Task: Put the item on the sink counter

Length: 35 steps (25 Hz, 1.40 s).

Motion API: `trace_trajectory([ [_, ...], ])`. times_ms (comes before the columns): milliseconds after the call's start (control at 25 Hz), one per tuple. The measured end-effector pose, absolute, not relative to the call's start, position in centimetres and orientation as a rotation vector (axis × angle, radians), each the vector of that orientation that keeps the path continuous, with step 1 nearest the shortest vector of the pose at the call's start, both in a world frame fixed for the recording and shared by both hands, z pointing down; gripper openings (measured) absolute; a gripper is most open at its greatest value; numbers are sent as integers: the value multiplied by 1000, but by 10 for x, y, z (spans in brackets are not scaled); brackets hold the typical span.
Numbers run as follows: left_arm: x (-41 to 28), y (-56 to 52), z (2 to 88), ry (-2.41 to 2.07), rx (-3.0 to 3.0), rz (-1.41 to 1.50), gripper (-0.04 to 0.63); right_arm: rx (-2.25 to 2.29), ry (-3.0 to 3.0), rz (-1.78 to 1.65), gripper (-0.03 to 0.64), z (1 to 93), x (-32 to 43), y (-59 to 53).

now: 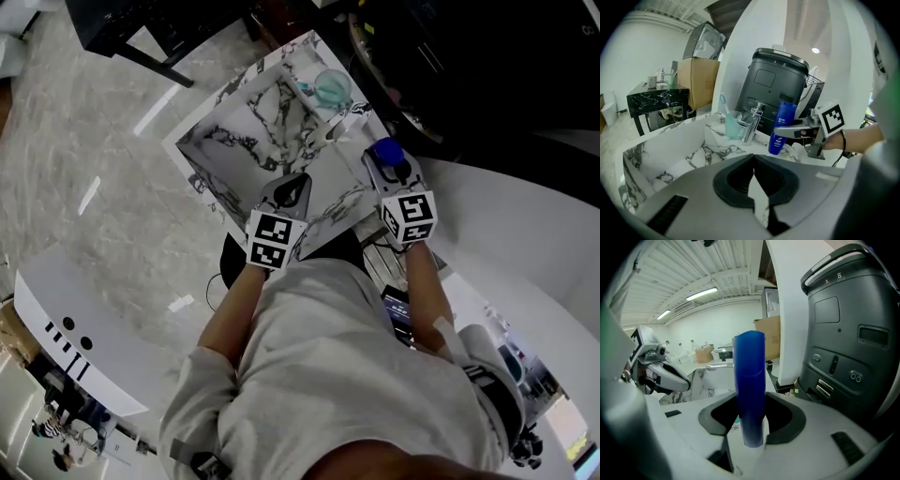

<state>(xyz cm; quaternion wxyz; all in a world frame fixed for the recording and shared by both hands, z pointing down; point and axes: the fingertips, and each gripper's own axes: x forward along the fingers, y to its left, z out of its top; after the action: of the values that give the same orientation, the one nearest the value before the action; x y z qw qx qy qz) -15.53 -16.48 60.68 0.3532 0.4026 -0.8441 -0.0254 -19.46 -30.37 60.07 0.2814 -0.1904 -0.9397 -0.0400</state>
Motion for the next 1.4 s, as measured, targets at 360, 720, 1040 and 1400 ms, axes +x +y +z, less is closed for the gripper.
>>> trace_trajectory([
  [360, -162, -176, 612, -2169, 1092, -29, 11, -492, -2535, -53, 158, 610, -213, -305],
  [720, -166, -177, 618, -2146, 1100, -14, 11, -519, -2537, -47, 158, 619, -223, -297],
  [1040, -163, -179, 621, -2131, 1101, 3, 11, -562, -2539, -115, 158, 621, -222, -293],
  [1400, -159, -178, 615, -2125, 1104, 8, 11, -610, -2525, -189, 161, 625, -213, -292],
])
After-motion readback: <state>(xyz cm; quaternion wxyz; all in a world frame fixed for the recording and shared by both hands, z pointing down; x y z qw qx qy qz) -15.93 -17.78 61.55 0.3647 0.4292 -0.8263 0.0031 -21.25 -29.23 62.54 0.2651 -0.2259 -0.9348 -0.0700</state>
